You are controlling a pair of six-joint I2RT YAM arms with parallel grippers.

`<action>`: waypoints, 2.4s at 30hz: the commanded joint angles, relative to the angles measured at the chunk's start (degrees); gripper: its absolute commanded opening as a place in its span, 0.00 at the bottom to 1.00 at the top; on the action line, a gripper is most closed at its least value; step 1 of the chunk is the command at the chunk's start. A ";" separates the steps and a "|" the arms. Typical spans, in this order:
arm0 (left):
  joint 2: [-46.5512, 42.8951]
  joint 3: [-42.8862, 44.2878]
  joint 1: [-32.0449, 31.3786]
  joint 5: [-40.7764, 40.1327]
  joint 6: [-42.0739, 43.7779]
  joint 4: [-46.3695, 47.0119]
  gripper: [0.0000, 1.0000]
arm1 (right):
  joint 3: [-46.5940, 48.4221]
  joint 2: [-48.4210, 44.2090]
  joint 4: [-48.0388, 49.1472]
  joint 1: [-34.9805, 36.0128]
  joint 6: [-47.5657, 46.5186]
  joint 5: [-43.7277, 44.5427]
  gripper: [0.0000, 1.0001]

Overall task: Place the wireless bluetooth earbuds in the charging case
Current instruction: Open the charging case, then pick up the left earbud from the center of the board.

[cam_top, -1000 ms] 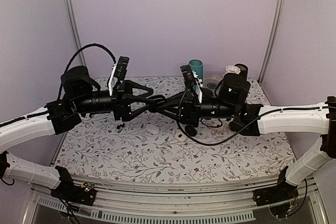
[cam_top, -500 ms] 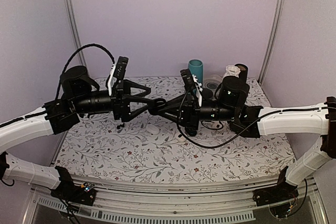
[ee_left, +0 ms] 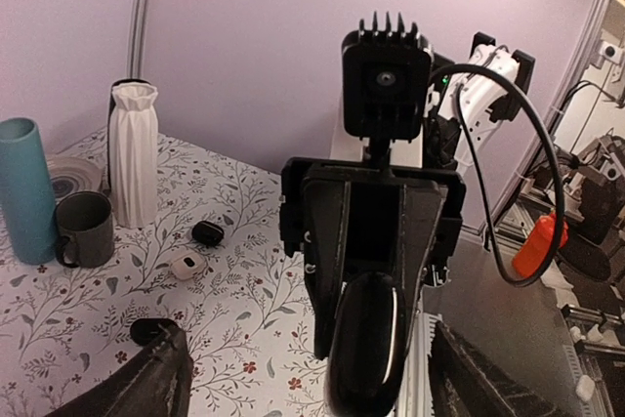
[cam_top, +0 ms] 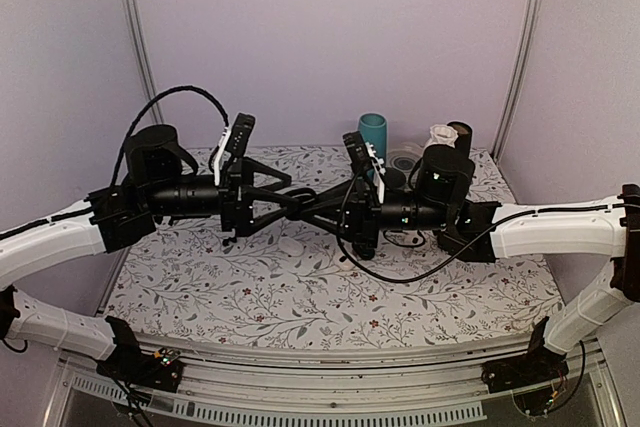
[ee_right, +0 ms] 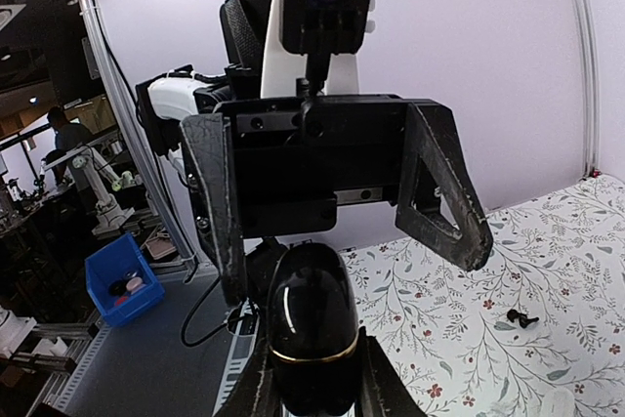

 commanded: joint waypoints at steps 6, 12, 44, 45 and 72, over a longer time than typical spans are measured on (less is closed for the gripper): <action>0.28 2.76 0.41 -7.96 1.54 -3.38 0.84 | 1.07 -1.87 0.23 -0.10 -0.06 -1.21 0.02; 0.11 3.25 1.19 -11.79 0.86 -3.87 0.84 | 1.03 -1.94 -0.54 0.23 -1.11 -1.60 0.02; -6.18 -0.96 5.57 -17.08 -4.70 -1.89 0.84 | -0.29 -3.12 -5.39 -1.05 1.19 11.17 0.02; -6.73 -1.57 6.08 -18.85 -5.23 -2.59 0.83 | -0.63 -3.29 -5.67 -1.19 1.28 12.20 0.02; 5.11 -12.65 16.63 -40.85 -20.31 -14.33 0.34 | -3.11 -4.91 -7.81 -3.03 0.96 15.55 0.03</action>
